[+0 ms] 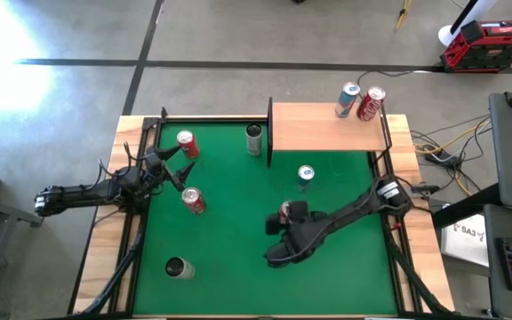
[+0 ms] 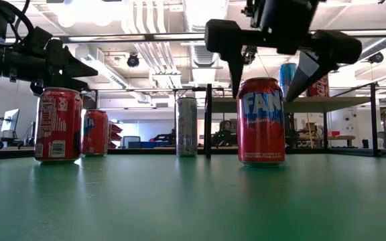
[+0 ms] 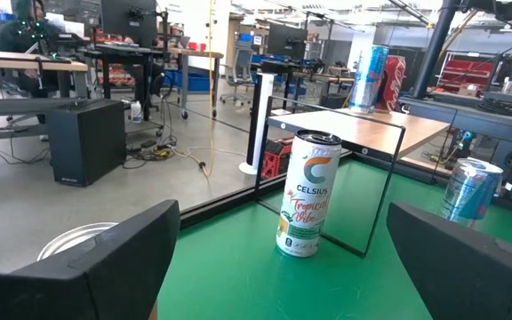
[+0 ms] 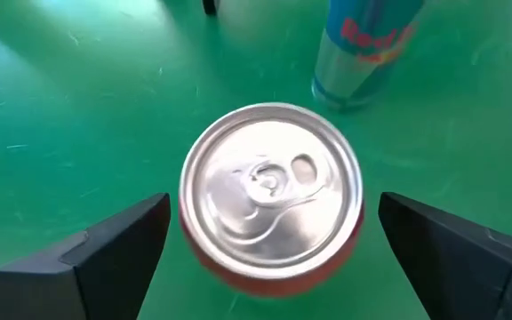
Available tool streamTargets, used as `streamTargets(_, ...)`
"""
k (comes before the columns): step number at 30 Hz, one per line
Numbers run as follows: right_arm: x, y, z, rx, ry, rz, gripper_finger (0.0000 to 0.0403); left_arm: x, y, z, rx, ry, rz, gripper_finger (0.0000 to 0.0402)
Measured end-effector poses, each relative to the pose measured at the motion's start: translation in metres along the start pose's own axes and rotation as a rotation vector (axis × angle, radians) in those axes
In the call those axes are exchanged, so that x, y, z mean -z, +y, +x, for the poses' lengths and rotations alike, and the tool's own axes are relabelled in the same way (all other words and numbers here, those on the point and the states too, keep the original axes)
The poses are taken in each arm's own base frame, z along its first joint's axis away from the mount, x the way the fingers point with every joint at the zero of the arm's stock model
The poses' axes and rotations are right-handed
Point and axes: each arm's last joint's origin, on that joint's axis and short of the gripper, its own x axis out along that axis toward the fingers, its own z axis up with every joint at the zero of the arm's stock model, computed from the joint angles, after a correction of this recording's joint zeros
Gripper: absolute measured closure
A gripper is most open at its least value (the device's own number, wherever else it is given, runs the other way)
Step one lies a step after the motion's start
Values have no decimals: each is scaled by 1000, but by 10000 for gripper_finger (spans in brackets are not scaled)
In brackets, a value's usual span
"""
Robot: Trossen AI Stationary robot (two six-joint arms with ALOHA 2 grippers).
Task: Place canned beverage on shelf
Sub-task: Put the bottom red soda can on the shelf
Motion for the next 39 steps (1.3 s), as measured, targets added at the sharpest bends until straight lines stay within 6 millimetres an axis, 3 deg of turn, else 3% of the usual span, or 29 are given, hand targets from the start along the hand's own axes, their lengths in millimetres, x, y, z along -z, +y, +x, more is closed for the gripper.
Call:
streamTargets(9, 24, -12, 21, -83, -127, -26, 8, 0, 0, 0, 0, 0, 0, 15)
streamTargets(18, 28, -11, 24, -106, -127, -30, 13, 0, 0, 0, 0, 0, 0, 15)
streamTargets(21, 29, -11, 24, -100, -112, -41, 35, 0, 0, 0, 0, 0, 0, 15)
streamTargets(27, 29, -11, 23, -99, -107, -39, 119, 0, 0, 0, 0, 0, 0, 15)
streamTargets(32, 26, -7, 16, -99, -68, -27, 119, 0, 0, 0, -1, 0, 0, 15)
streamTargets(39, 4, 1, -16, -67, -28, -38, 119, 0, 0, 0, 0, 0, 0, 15)
